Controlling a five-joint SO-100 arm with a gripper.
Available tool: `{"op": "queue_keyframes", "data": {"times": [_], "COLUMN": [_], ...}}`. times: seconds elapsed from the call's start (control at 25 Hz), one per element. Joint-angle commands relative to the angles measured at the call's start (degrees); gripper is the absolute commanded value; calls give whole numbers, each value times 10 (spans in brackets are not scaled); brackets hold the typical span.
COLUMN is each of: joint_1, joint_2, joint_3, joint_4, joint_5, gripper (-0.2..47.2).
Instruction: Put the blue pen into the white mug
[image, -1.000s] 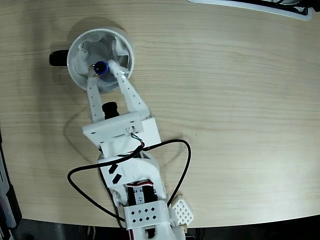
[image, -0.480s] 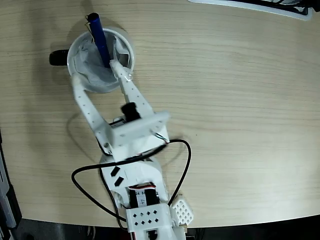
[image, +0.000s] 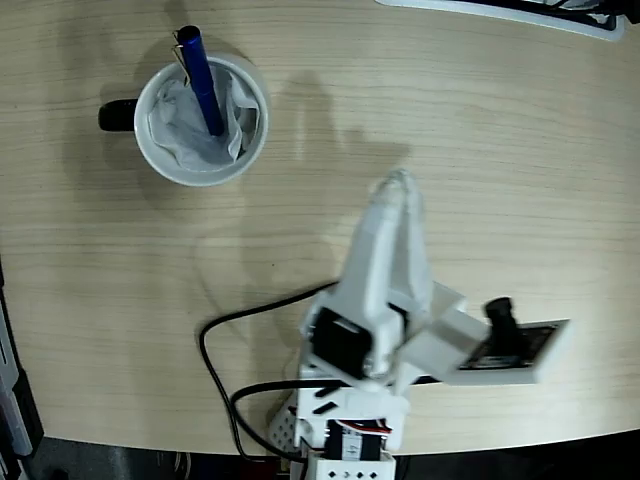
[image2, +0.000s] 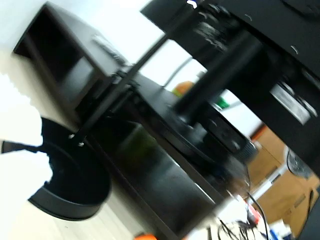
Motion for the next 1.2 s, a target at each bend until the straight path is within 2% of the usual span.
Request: {"op": "queue_keyframes", "data": {"times": [0.0,0.16,0.32,0.52,0.92,1.16], "joint_1": [47,79,94,80,35,11], "joint_2": [36,74,135,246,482,555], "joint_3": [7,53,62,108,160,157], "joint_4": [0,27,220,393,761,921], "joint_5": [50,117,231,307,309,309], "gripper": [0,0,0,0,0,0]}}
